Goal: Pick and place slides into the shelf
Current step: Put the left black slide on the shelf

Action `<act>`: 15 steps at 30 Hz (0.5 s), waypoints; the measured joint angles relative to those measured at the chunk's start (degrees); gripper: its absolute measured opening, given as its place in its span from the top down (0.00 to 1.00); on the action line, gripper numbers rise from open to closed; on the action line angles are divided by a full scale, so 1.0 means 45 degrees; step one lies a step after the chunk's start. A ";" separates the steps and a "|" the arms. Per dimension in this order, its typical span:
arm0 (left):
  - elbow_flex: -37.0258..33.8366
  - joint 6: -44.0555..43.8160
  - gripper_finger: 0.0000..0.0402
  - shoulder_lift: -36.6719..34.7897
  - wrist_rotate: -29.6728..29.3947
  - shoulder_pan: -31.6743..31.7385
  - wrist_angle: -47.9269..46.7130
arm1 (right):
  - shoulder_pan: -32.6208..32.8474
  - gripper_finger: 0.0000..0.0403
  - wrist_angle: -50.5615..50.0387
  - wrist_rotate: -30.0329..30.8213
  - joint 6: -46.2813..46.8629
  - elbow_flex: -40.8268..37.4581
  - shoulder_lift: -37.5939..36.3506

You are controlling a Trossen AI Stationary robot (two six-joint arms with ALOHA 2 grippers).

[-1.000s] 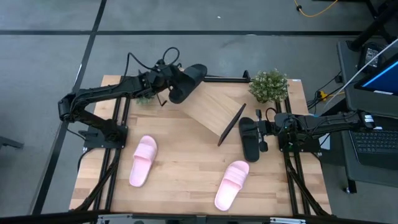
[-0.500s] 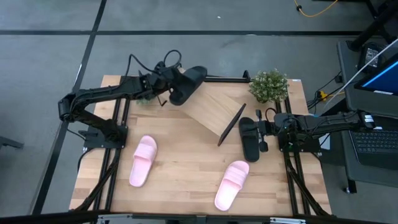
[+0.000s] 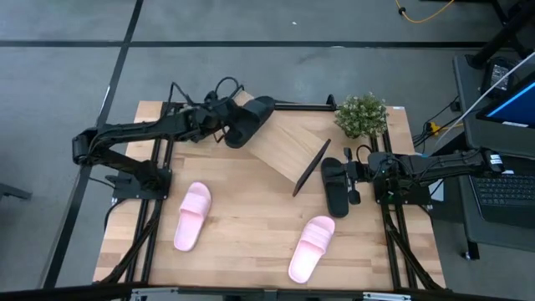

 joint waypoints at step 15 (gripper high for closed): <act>-0.2586 0.0204 1.00 -0.1958 0.0635 0.0191 0.2629 | -0.0004 0.93 0.0458 0.0000 -0.0406 0.0000 0.0000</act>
